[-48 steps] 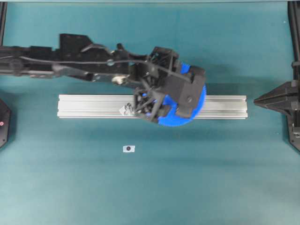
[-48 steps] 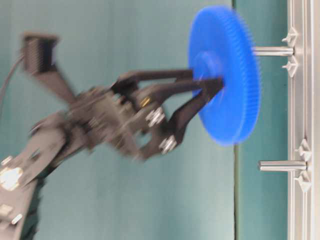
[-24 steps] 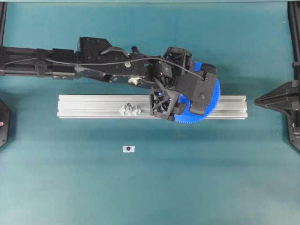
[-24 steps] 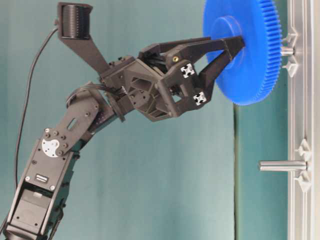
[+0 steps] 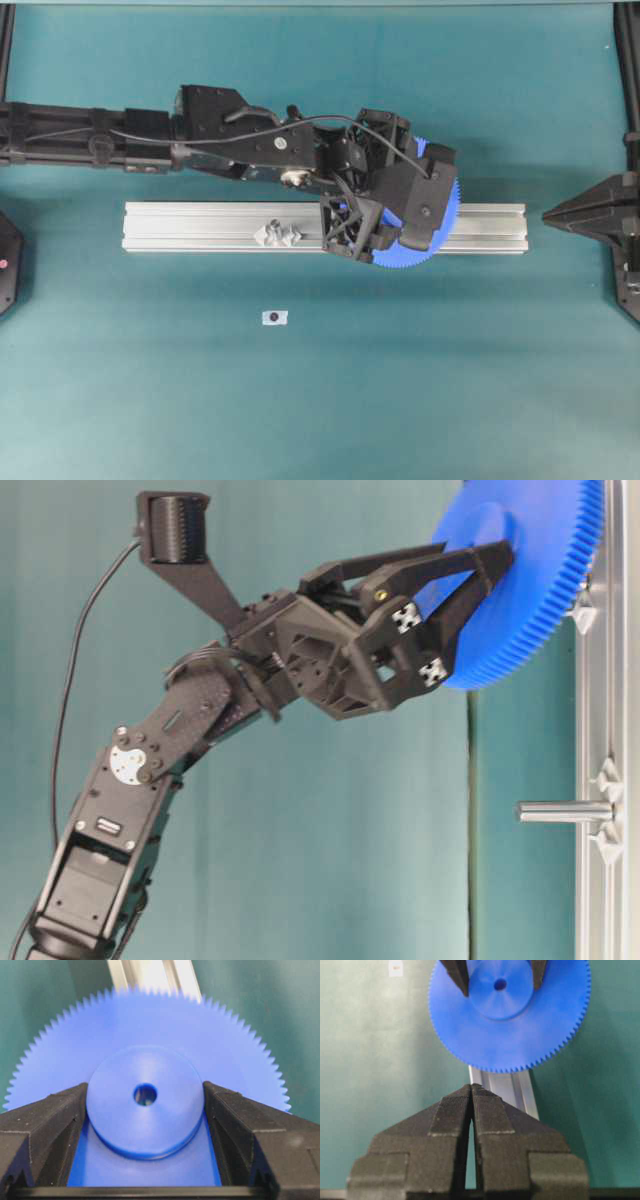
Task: Insert the large gear onto the shaft.
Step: 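Align the gear's center hole above the right shaft with the left gripper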
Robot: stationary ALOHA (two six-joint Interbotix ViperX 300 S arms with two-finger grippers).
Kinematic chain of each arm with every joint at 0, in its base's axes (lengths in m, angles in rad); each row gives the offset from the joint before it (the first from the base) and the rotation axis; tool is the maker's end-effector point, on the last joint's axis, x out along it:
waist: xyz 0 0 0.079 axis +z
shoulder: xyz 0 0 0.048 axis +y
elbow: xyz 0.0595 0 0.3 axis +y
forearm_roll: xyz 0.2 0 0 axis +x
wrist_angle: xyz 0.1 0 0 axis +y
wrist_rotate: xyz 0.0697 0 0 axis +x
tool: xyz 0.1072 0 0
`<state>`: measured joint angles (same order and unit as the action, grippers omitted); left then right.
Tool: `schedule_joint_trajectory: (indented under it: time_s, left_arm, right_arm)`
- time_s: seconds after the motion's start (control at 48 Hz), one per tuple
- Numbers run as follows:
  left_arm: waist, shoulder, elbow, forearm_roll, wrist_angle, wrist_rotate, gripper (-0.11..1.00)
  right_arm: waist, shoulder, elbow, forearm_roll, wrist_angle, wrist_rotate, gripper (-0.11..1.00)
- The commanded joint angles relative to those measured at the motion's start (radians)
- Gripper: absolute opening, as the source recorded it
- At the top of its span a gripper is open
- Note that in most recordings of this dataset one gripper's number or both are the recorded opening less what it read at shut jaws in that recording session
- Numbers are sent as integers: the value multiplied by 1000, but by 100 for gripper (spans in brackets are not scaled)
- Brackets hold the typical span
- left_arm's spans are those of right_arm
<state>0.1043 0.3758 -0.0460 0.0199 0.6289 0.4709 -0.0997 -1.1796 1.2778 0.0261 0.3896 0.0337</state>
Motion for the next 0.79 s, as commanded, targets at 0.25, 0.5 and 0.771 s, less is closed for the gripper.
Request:
schedule_joint_trajectory:
  time_s: [0.25,0.5,0.771]
  left_arm:
    - [11,-32,-3,2,109,0,79]
    - [18,-32,-6,2,127,6,79]
    - [21,-29,-6,2,161,5,79]
  right_arm:
    - [0,6,-11,0,-15,9,9]
    - [0,6,-11,0,-18,9,9]
    - [0,6,-11,0,-18,11,9]
